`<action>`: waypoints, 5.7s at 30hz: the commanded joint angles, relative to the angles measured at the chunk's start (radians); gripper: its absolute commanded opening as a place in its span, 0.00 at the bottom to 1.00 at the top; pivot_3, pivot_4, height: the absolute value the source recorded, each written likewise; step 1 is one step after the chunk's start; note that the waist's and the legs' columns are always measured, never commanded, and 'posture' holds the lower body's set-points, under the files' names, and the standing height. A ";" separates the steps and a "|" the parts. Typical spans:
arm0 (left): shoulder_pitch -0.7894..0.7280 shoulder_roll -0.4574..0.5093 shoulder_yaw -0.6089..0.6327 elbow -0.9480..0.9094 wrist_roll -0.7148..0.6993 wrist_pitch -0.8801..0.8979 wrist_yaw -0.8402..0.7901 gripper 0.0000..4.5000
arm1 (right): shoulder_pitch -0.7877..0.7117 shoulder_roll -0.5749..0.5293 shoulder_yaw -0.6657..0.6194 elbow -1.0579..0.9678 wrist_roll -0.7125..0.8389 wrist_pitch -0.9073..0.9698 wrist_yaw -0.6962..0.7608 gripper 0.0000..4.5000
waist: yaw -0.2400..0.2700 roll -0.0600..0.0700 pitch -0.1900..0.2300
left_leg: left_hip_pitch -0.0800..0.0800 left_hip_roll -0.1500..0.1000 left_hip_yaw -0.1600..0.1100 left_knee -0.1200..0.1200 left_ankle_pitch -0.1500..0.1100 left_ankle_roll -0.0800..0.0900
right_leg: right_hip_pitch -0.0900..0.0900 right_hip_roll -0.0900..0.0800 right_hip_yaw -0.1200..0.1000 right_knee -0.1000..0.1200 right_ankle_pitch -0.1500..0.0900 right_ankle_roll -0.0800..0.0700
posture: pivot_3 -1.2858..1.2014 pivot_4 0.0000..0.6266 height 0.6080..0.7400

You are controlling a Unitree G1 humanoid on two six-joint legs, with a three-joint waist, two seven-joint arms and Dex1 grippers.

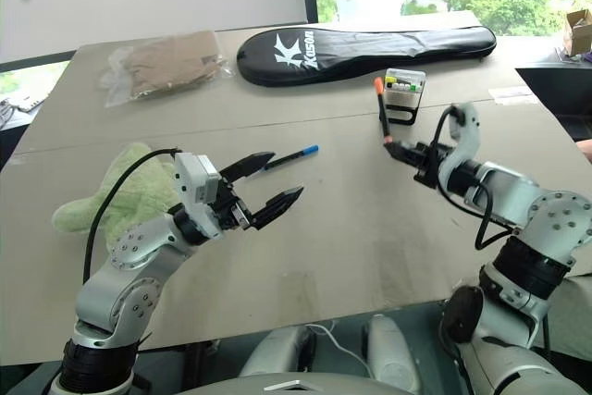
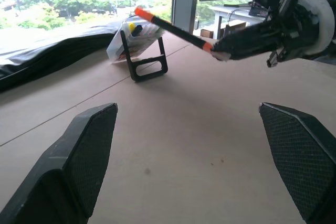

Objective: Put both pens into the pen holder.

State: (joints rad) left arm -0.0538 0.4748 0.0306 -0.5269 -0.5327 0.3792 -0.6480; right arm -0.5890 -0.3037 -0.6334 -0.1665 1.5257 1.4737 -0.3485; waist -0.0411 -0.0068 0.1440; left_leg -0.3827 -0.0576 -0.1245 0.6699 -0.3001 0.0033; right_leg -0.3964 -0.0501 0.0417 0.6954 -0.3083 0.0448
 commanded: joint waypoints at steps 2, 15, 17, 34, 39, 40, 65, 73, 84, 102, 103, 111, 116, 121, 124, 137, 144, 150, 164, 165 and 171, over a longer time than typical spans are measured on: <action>0.005 -0.008 -0.001 -0.023 0.001 -0.025 -0.003 1.00 | 0.044 -0.082 0.132 -0.034 0.446 -0.313 -0.359 0.00 | -0.002 0.000 0.000 | -0.001 0.000 0.000 0.000 -0.001 0.001 | 0.000 0.000 0.000 -0.001 0.000 0.000 | 0.52 0.24 1.00; -0.035 -0.029 0.006 0.007 -0.025 0.006 0.019 1.00 | 0.132 -0.462 0.417 -0.133 0.425 -0.190 -0.218 0.00 | -0.005 0.001 0.001 | 0.000 0.002 0.004 0.000 -0.002 0.003 | 0.001 0.003 -0.001 -0.002 0.000 0.001 | 0.52 0.24 1.00; -0.038 -0.036 0.014 0.002 -0.057 0.043 0.032 1.00 | 0.150 -0.522 0.457 -0.163 0.333 -0.159 -0.115 0.00 | -0.004 0.001 0.001 | 0.000 0.003 0.005 0.000 -0.002 0.003 | 0.001 0.003 0.000 -0.002 0.000 0.000 | 0.52 0.24 1.00; -0.280 -0.151 0.157 0.136 -0.765 0.572 0.482 1.00 | 0.110 -0.557 0.662 -0.452 -0.341 -0.372 0.627 0.00 | 0.008 -0.002 0.003 | 0.000 0.003 0.002 0.003 -0.002 0.003 | 0.002 0.002 -0.001 -0.002 0.000 0.001 | 0.52 0.24 1.00; -0.292 -0.175 0.145 0.172 -0.787 0.575 0.503 0.63 | 0.128 -0.500 0.650 -0.478 -0.367 -0.406 0.657 0.00 | 0.010 -0.002 0.003 | 0.000 0.002 0.002 0.003 -0.002 0.003 | 0.001 0.002 -0.001 -0.002 0.000 0.001 | 0.52 0.24 1.00; -0.294 -0.182 0.145 0.176 -0.789 0.570 0.506 0.55 | 0.139 -0.501 0.651 -0.486 -0.378 -0.409 0.669 0.00 | 0.010 -0.003 0.003 | -0.001 0.002 0.002 0.003 -0.002 0.003 | 0.001 0.002 -0.001 -0.002 0.000 0.001 | 0.52 0.24 1.00; -0.359 -0.062 0.027 0.134 -0.539 0.461 0.287 0.00 | 0.035 -0.466 0.555 -0.373 -0.329 -0.381 0.758 0.68 | 0.024 -0.004 0.004 | 0.000 0.001 0.002 0.002 -0.002 0.003 | 0.001 0.001 -0.001 -0.002 0.000 0.001 | 0.52 0.24 1.00; -0.347 -0.045 -0.020 0.089 -0.480 0.465 0.241 0.00 | -0.111 -0.309 0.589 -0.293 -0.246 -0.300 0.596 0.68 | 0.025 -0.005 0.004 | -0.001 0.001 0.001 0.001 -0.002 0.003 | 0.000 0.000 -0.001 -0.003 0.000 0.001 | 0.52 0.24 1.00; -0.352 -0.040 -0.070 0.066 -0.377 0.439 0.168 0.00 | -0.189 -0.259 0.646 -0.228 -0.255 -0.235 0.583 0.68 | 0.022 -0.005 0.005 | -0.001 0.000 0.001 0.001 -0.002 0.003 | 0.000 0.000 -0.001 -0.003 0.000 0.001 | 0.52 0.24 1.00; -0.334 -0.048 -0.056 0.064 -0.285 0.398 0.104 0.00 | -0.212 -0.230 0.673 -0.169 -0.403 -0.220 0.674 0.01 | 0.021 -0.005 0.005 | -0.001 0.000 0.000 0.001 -0.002 0.003 | 0.000 0.000 -0.001 -0.003 0.000 0.001 | 0.52 0.24 1.00; -0.330 -0.051 -0.042 0.057 -0.302 0.396 0.093 0.10 | -0.211 -0.227 0.662 -0.171 -0.411 -0.238 0.680 0.00 | 0.021 -0.005 0.005 | -0.001 0.000 0.000 0.001 -0.002 0.003 | 0.000 0.000 -0.001 -0.003 0.000 0.001 | 0.52 0.24 1.00; -0.280 0.006 0.082 0.021 -0.297 0.344 0.083 0.63 | -0.180 -0.283 0.507 -0.160 -0.615 -0.504 0.692 0.00 | 0.024 -0.005 0.005 | -0.001 0.000 0.000 0.001 -0.002 0.003 | -0.001 0.000 -0.001 -0.003 0.000 0.001 | 0.52 0.24 1.00; -0.317 0.006 0.028 0.031 -0.175 0.242 0.082 0.63 | -0.221 -0.270 0.540 -0.065 -0.897 -0.776 0.646 0.00 | 0.023 -0.005 0.005 | -0.001 0.000 0.001 0.001 -0.002 0.003 | -0.001 0.000 -0.001 -0.003 0.000 0.001 | 0.52 0.24 1.00; -0.363 -0.052 -0.023 0.068 -0.119 0.201 0.101 0.63 | -0.262 -0.166 0.590 0.172 -1.149 -1.120 0.596 0.00 | 0.019 -0.005 0.005 | 0.000 0.000 0.003 0.001 -0.002 0.003 | -0.001 0.000 -0.001 -0.002 0.000 0.001 | 0.52 0.24 1.00; -0.369 -0.065 -0.035 0.073 -0.106 0.199 0.097 0.63 | -0.300 -0.098 0.595 0.361 -1.251 -1.330 0.591 0.00 | 0.003 -0.005 0.005 | 0.000 0.000 0.004 0.000 -0.002 0.002 | -0.001 0.001 0.000 -0.001 0.000 0.001 | 0.52 0.24 1.00; -0.350 -0.053 -0.009 0.043 -0.095 0.204 0.116 0.63 | -0.336 -0.025 0.561 0.583 -1.370 -1.585 0.578 0.00 | -0.005 -0.005 0.005 | -0.001 0.001 0.005 0.000 -0.001 0.002 | -0.005 0.001 0.001 0.000 0.000 0.001 | 0.52 0.24 1.00; -0.348 -0.050 -0.010 0.044 -0.090 0.201 0.116 0.63 | -0.308 0.005 0.567 0.626 -1.412 -1.641 0.576 0.00 | -0.007 -0.005 0.005 | -0.001 0.001 0.005 -0.001 -0.001 0.001 | -0.005 0.001 0.001 0.000 0.000 0.001 | 0.52 0.24 1.00; -0.342 -0.052 -0.009 0.040 -0.085 0.200 0.118 0.63 | -0.283 0.006 0.586 0.678 -1.475 -1.714 0.570 0.11 | -0.009 -0.005 0.005 | -0.001 0.001 0.005 0.000 -0.001 0.001 | -0.005 0.001 0.001 0.000 0.000 0.001 | 0.52 0.24 1.00; -0.339 0.069 -0.051 0.101 0.032 0.281 0.132 0.63 | -0.112 -0.057 0.581 0.308 -1.398 -1.492 0.695 0.99 | -0.027 -0.005 0.005 | -0.001 0.001 0.004 -0.001 -0.001 0.001 | -0.005 0.002 0.001 0.001 0.000 0.001 | 0.52 0.24 1.00; -0.355 0.105 -0.064 0.123 0.047 0.313 0.119 0.63 | -0.077 -0.085 0.590 0.217 -1.356 -1.411 0.747 0.99 | -0.025 -0.005 0.005 | -0.001 0.001 0.004 -0.001 -0.001 0.001 | -0.005 0.002 0.001 0.001 0.000 0.001 | 0.52 0.24 1.00; -0.569 0.289 -0.243 0.384 0.185 0.424 -0.044 0.63 | 0.202 -0.355 0.564 -0.249 -1.040 -0.977 1.026 0.99 | 0.001 -0.004 0.006 | -0.002 0.000 0.001 0.000 -0.001 0.002 | -0.005 0.001 -0.001 0.000 0.000 0.001 | 0.52 0.24 1.00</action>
State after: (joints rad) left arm -0.5872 0.7502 -0.1773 -0.1817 -0.3857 0.8221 -0.6322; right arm -0.4041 -0.6275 -0.0424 -0.3148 0.4107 0.4149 0.6215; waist -0.0399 -0.0111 0.1496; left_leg -0.3848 -0.0578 -0.1232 0.6695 -0.3012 0.0050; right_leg -0.4009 -0.0490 0.0409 0.6952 -0.3086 0.0455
